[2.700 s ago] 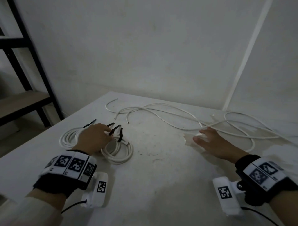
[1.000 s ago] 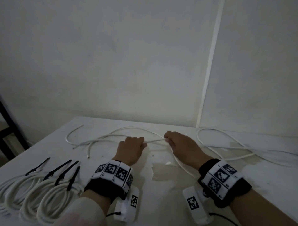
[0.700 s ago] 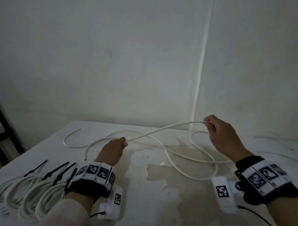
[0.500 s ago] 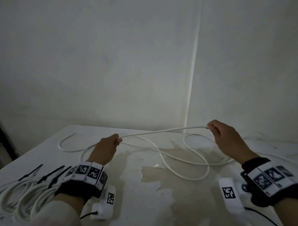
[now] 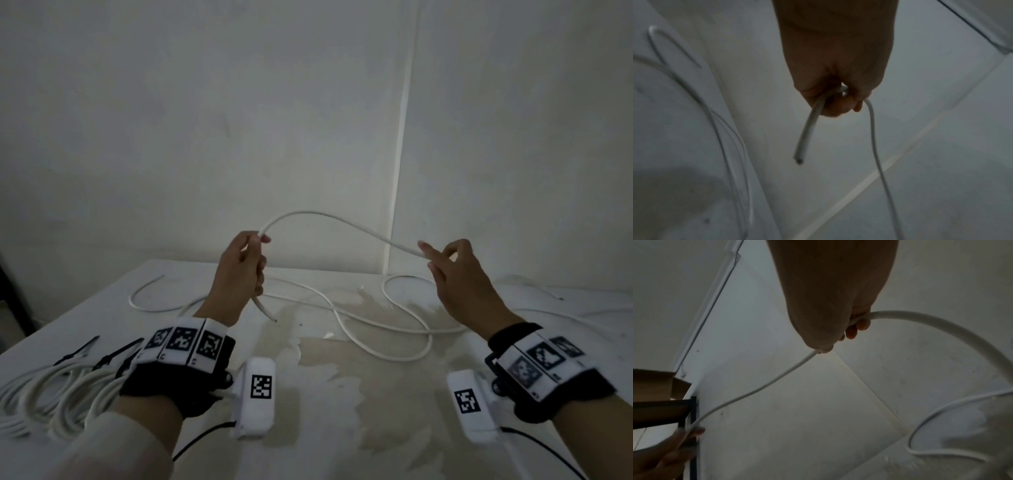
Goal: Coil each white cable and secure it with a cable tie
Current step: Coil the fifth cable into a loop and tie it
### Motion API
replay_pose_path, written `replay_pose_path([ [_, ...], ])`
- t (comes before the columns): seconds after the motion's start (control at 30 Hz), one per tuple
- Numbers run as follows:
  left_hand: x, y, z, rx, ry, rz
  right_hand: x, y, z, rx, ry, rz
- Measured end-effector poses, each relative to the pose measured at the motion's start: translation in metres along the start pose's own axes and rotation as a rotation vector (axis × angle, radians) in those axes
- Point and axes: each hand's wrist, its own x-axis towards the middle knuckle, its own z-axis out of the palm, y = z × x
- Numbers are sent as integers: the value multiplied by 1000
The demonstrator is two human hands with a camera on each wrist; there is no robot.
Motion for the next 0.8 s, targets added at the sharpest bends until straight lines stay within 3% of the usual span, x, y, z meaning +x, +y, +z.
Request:
replay_pose_path([
  [0.17,-2,15,6,-54,32,-28,-12,-10,5,-67,-137,45],
  [0.3,-6,19,5,-80,54,-39,-18,-14,-4,257,30,84],
  [0.37,-9,21,5,-96,41,-30,-20,-13,-7,269,82,90],
  [0.53,-13,26,13,-33,26,72,-23,-8,-7,91,84,-19],
  [0.67,-15,28,23,124,20,223,-23,-11,1,-11,-54,-82],
  [0.8,-22,29,34,220,-38,311,-23,-27,7,-59,-49,-294],
])
